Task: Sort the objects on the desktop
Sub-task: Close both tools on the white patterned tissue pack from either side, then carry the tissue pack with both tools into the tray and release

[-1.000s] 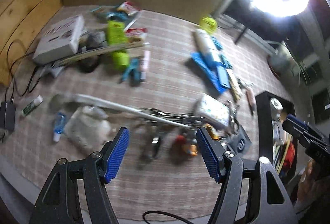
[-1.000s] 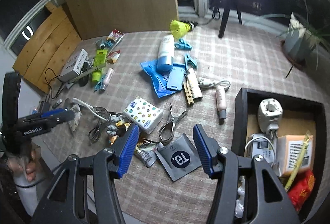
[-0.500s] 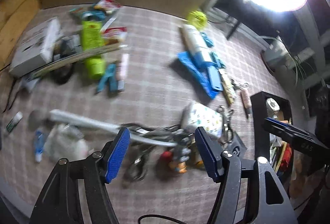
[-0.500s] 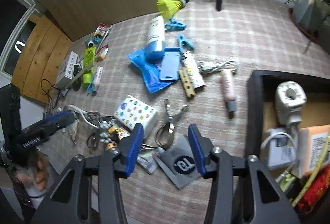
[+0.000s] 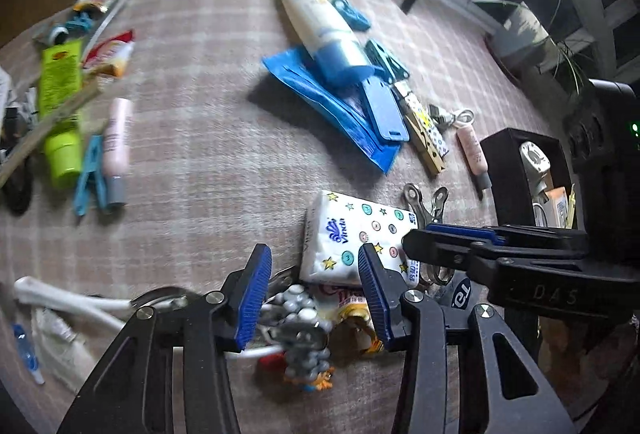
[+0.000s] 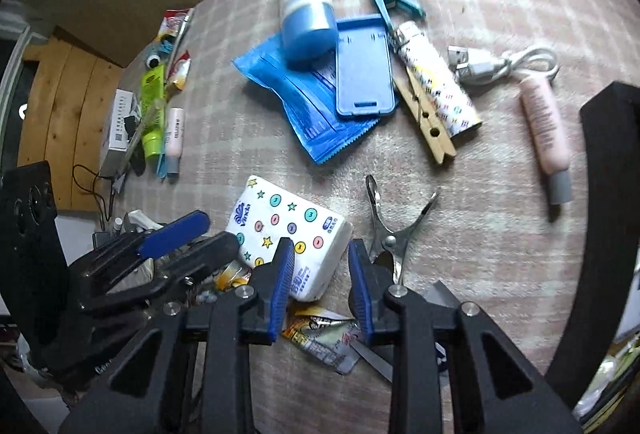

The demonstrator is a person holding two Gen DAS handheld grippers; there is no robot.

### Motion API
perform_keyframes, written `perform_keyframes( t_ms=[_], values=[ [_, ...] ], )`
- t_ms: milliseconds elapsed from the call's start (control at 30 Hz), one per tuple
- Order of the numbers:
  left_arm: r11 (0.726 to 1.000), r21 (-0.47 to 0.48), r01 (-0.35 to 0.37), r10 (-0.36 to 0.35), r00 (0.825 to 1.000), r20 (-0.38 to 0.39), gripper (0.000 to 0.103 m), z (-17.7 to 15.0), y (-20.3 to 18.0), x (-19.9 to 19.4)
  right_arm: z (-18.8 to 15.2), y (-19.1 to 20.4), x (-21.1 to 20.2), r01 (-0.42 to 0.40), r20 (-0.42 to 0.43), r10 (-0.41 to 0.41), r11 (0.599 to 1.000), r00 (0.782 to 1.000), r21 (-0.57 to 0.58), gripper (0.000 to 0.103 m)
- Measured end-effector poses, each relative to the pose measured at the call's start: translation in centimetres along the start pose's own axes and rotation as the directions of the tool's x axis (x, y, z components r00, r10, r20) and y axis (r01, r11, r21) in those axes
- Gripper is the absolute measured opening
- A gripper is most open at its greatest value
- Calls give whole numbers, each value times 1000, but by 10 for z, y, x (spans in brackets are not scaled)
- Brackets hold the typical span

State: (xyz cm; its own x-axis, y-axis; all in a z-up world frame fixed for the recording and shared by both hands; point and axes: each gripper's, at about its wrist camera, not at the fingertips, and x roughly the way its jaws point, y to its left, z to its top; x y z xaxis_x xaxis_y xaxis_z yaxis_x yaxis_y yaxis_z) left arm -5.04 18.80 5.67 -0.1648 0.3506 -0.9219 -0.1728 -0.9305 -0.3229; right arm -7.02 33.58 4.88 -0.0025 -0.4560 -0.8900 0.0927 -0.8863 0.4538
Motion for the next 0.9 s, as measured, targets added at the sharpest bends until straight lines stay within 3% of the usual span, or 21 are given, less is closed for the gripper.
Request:
perform_keyframes(
  t_ms=[67,133,333,600,900],
  values=[
    [1000,-3,30,-30,999,-11,41,1,-1,5,1,-1,4,-18,-7,18,1000,1000,16,28],
    [998,-14,67,-67,998,-23,32,1,-2,10,1,-1,4,-17,0,17,1000,1000,26,26],
    [997,-7,77,-77,997,-8,31,-1,-9,2,-3,-1,-8,-19,22,18,1000,1000,23,26],
    [995,46,92,-94,994,50,31,0,-38,-30,-15,1,-48,-9,111,9,1000,994,6,26],
    [977,136,163,-171,984,43,31,-6,-102,-30,-53,-49,-105,26,222,-47,995,974,97,26]
  ],
)
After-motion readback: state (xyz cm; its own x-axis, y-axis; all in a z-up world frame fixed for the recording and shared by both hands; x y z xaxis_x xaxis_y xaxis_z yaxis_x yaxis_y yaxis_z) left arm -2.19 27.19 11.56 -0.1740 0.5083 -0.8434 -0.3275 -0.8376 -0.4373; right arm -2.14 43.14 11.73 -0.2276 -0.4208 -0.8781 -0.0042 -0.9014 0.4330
